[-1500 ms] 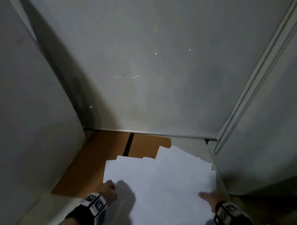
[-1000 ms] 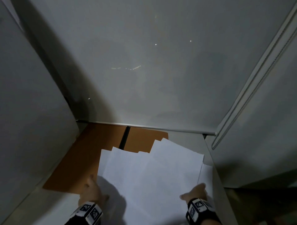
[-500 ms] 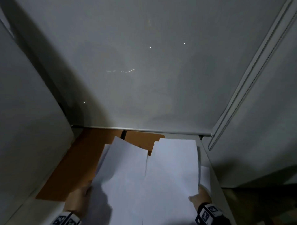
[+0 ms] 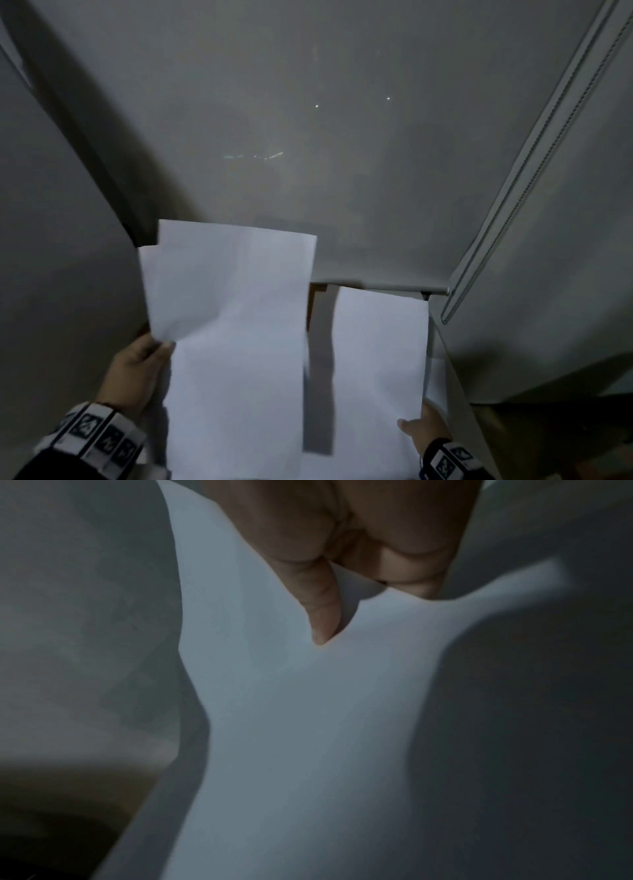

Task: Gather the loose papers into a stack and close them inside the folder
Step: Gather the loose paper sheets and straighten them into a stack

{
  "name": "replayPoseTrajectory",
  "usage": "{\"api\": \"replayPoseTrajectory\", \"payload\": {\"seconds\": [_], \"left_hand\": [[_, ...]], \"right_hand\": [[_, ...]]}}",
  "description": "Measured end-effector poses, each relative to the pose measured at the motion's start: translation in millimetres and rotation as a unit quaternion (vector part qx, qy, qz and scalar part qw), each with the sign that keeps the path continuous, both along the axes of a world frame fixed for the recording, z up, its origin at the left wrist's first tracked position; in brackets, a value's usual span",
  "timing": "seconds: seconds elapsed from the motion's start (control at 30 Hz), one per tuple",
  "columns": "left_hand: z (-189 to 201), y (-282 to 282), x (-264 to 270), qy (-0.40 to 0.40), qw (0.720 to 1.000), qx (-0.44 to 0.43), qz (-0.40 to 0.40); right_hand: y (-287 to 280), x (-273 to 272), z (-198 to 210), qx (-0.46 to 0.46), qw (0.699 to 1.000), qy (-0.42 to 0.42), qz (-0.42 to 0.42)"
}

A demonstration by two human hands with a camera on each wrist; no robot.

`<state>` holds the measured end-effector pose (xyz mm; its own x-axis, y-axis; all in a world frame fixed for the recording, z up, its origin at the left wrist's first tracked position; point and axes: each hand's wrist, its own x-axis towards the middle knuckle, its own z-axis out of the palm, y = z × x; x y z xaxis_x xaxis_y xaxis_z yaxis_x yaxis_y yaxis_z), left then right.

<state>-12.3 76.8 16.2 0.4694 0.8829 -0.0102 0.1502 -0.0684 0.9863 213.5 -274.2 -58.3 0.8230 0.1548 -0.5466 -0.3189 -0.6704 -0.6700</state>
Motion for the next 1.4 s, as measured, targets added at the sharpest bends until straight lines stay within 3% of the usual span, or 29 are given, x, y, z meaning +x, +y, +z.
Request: {"api": "replayPoseTrajectory", "payload": {"seconds": [0.2,0.27,0.37,0.5,0.57,0.73,0.87,0.9,0.97,1.03,1.1,1.27,1.4], "left_hand": [[34,-4,19,-0.054,0.998,-0.006,0.025],[33,-12,24,-0.060,0.998,-0.028,-0.013],[9,-43,35,0.026,0.992,-0.065,-0.104],[-11,-75,48,0.142,0.983,0.009,-0.113],[-6,-87,54,0.153,0.980,0.038,-0.117],[14,-102,60,0.110,0.981,-0.004,-0.162],[24,-99,60,-0.047,0.976,-0.125,-0.173],[26,-100,60,-0.080,0.970,-0.140,-0.183],[31,-106,62,-0.125,0.957,-0.150,-0.217],[33,-112,62,-0.151,0.947,-0.142,-0.245],[28,-114,58,-0.143,0.948,-0.128,-0.255],[20,-127,46,-0.036,0.940,-0.071,-0.333],[22,-128,53,-0.016,0.957,-0.018,-0.290]], "right_hand": [[12,-9,-4,0.038,0.999,0.022,0.018],[14,-12,-2,0.070,0.997,0.024,0.002],[18,-14,11,0.164,0.986,0.028,-0.008],[27,-21,29,0.338,0.934,0.117,0.018],[29,-24,31,0.378,0.915,0.139,0.043],[27,-32,57,0.398,0.907,0.126,0.050],[22,-35,97,0.497,0.860,0.111,0.031],[19,-34,105,0.502,0.860,0.077,0.046],[13,-31,114,0.422,0.902,-0.055,0.073],[10,-31,116,0.366,0.920,-0.118,0.076],[10,-37,110,0.342,0.929,-0.119,0.079],[7,-59,68,0.318,0.945,-0.061,0.040],[13,-57,74,0.293,0.954,-0.067,0.009]]}}
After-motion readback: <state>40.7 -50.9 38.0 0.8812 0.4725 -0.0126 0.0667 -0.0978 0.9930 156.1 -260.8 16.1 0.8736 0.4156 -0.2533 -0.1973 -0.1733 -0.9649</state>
